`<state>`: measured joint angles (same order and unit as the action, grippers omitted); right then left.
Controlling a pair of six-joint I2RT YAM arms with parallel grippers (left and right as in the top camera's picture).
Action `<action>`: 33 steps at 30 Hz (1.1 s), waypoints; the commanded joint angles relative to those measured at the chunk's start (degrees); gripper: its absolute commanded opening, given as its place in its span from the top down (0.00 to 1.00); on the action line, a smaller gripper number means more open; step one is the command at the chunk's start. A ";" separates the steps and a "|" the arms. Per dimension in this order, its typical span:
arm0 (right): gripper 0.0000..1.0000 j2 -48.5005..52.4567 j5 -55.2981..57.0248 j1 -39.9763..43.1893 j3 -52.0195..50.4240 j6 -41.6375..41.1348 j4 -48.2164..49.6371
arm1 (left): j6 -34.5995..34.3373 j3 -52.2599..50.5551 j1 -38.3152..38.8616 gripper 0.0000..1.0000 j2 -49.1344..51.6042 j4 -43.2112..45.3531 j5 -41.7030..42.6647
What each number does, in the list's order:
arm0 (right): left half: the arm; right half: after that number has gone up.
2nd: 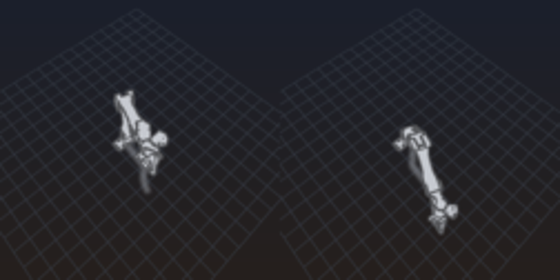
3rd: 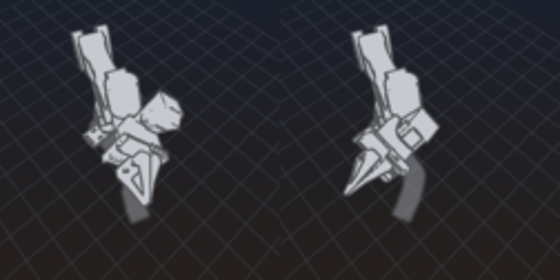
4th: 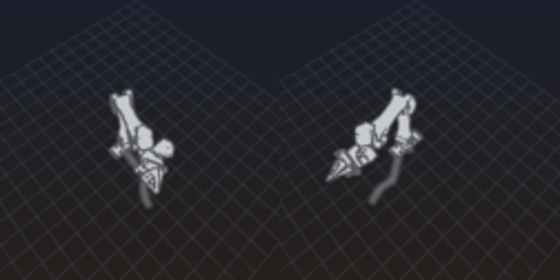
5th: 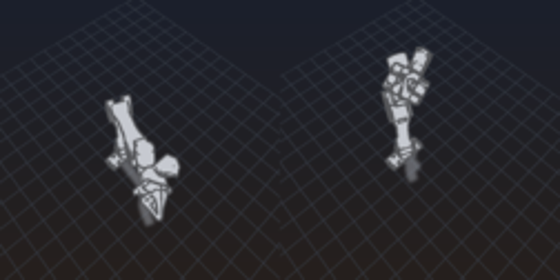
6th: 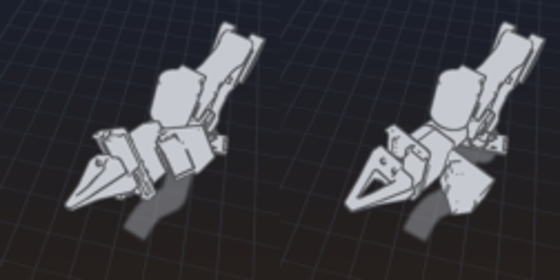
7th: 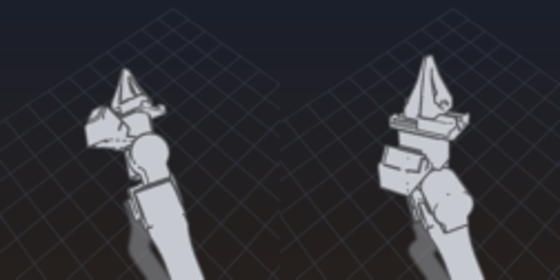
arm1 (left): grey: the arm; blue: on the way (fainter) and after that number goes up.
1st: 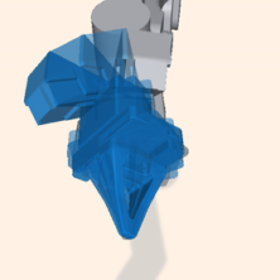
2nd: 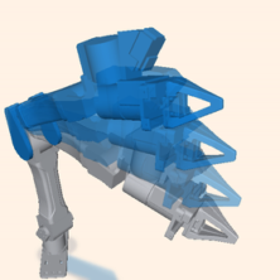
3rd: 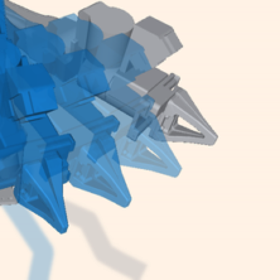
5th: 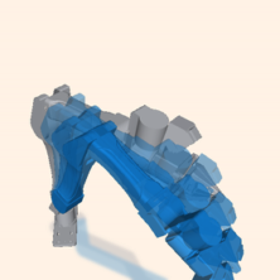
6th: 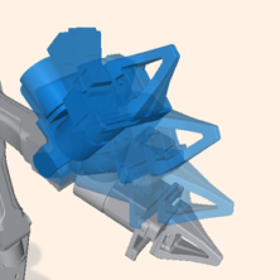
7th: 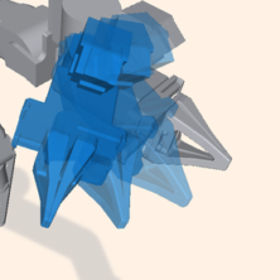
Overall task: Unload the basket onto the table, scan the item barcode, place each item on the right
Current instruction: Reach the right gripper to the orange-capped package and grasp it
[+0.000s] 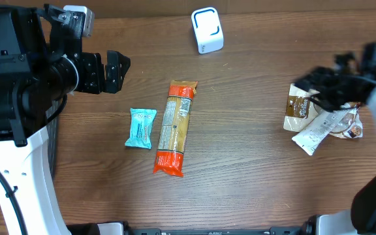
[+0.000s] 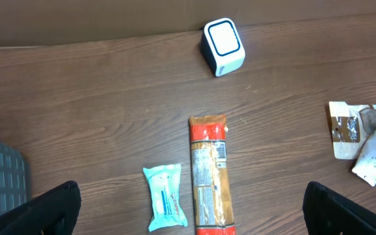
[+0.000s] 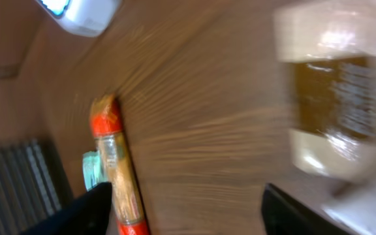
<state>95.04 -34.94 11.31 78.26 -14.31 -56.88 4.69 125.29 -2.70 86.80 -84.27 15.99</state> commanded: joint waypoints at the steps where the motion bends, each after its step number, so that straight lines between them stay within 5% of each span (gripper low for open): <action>1: 0.17 -0.55 -3.89 -9.42 -1.49 -0.61 4.42 | 0.92 0.44 0.11 0.01 0.17 0.07 -0.11; 13: 0.15 12.44 -2.21 -34.84 -3.04 -17.40 19.82 | 0.92 0.44 0.11 0.01 0.17 0.07 -0.11; 33: 0.26 27.85 2.45 -48.52 -5.16 -30.91 35.10 | 0.92 0.44 0.11 0.00 0.17 0.07 -0.11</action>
<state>119.68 -35.38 -35.90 75.37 -40.47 -23.83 4.69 125.29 -2.70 86.80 -84.27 15.99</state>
